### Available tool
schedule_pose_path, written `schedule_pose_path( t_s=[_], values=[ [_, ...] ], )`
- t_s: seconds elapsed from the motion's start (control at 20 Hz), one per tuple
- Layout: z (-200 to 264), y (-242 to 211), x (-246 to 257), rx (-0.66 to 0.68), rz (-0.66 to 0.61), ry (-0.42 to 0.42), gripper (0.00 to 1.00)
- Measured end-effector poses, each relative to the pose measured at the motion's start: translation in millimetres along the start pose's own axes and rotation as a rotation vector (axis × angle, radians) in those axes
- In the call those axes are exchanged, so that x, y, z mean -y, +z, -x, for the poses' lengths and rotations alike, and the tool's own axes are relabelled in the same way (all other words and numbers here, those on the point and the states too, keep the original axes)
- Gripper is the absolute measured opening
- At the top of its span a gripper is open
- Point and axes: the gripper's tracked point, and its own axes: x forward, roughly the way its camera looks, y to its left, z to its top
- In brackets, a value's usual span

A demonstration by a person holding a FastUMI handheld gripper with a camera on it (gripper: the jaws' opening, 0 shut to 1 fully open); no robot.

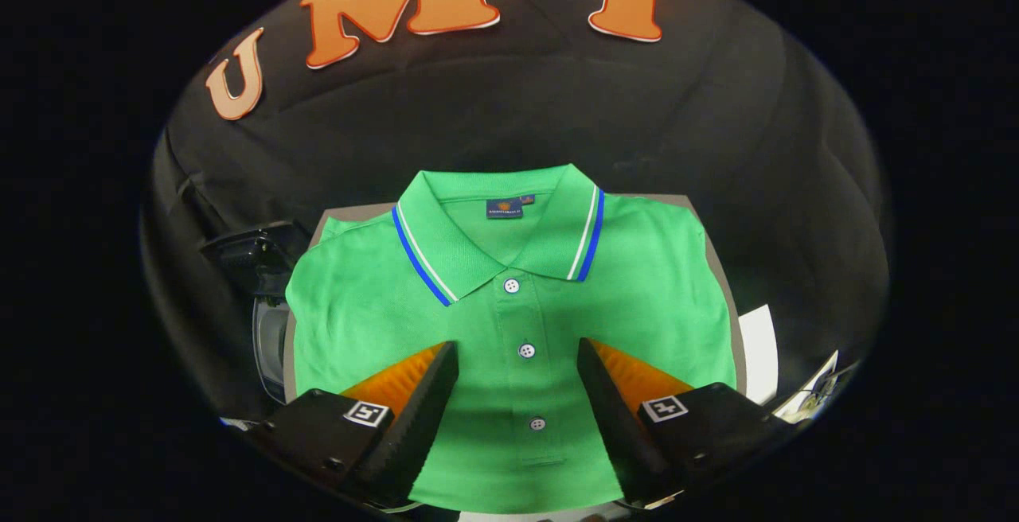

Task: Put the clothes into the washing machine and then close the washing machine lid.

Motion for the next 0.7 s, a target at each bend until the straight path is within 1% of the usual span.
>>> schedule_pose_path(
  t_s=[0.3,0.4,0.6,0.7],
  values=[
    [1.1,-0.6,-0.7,-0.081,0.025,0.002,0.99],
    [1.3,-1.3,-4.0,-0.097,0.036,0.006,0.94],
    [4.3,-0.4,-2.1,-0.100,0.047,0.018,0.74],
    [4.0,1.3,-6.4,-0.087,0.029,0.029,0.52]
  ],
)
